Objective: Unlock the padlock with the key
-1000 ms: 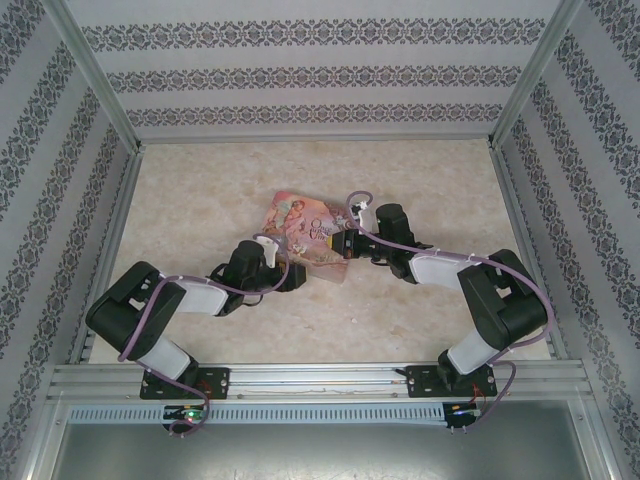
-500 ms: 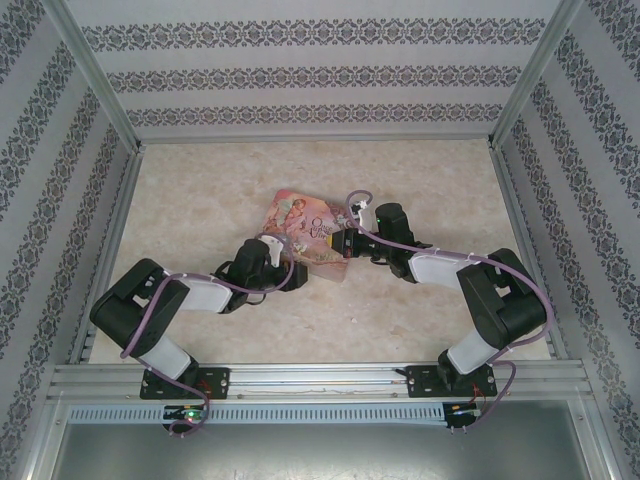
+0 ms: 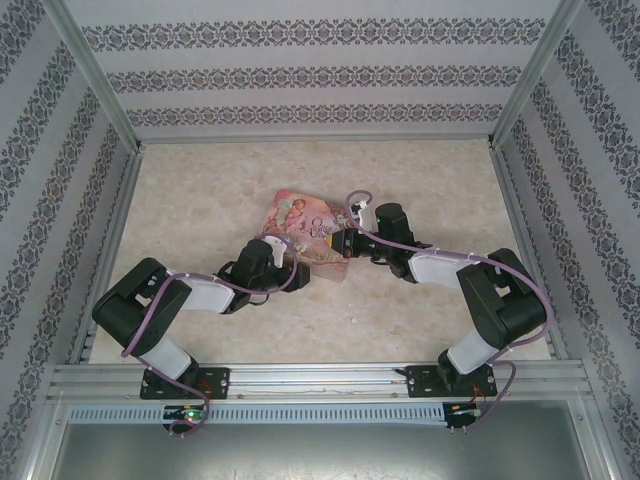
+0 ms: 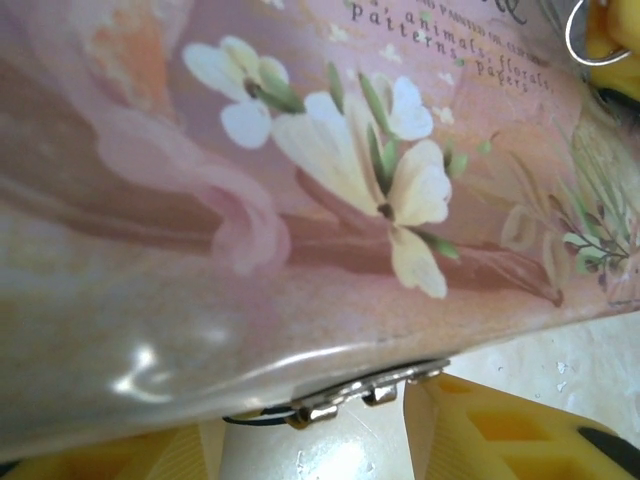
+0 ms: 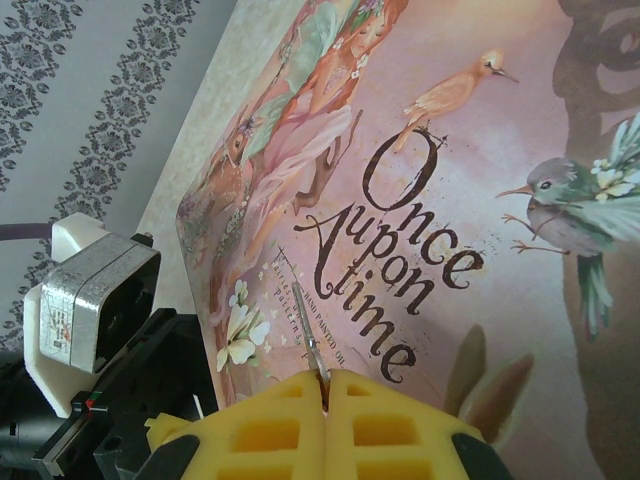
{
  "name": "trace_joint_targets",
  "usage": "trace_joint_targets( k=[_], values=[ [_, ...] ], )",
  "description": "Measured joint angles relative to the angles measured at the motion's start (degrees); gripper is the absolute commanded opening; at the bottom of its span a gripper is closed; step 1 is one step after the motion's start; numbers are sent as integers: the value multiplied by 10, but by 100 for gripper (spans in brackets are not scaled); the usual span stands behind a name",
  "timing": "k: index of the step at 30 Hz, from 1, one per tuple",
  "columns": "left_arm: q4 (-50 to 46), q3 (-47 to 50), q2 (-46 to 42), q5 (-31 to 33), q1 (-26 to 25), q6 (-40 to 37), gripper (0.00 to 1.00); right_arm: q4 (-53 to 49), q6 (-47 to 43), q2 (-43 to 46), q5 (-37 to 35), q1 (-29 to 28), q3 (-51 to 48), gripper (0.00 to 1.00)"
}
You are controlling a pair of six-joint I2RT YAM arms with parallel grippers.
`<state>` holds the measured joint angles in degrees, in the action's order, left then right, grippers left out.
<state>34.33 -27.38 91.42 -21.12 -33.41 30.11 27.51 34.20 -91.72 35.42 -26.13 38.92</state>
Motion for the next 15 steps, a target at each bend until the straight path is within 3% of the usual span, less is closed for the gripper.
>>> trace_joint_targets(
  k=[15],
  values=[
    [8,-8,15,24,-3,49,29,1,0,0,0,2,0,0]
  ],
)
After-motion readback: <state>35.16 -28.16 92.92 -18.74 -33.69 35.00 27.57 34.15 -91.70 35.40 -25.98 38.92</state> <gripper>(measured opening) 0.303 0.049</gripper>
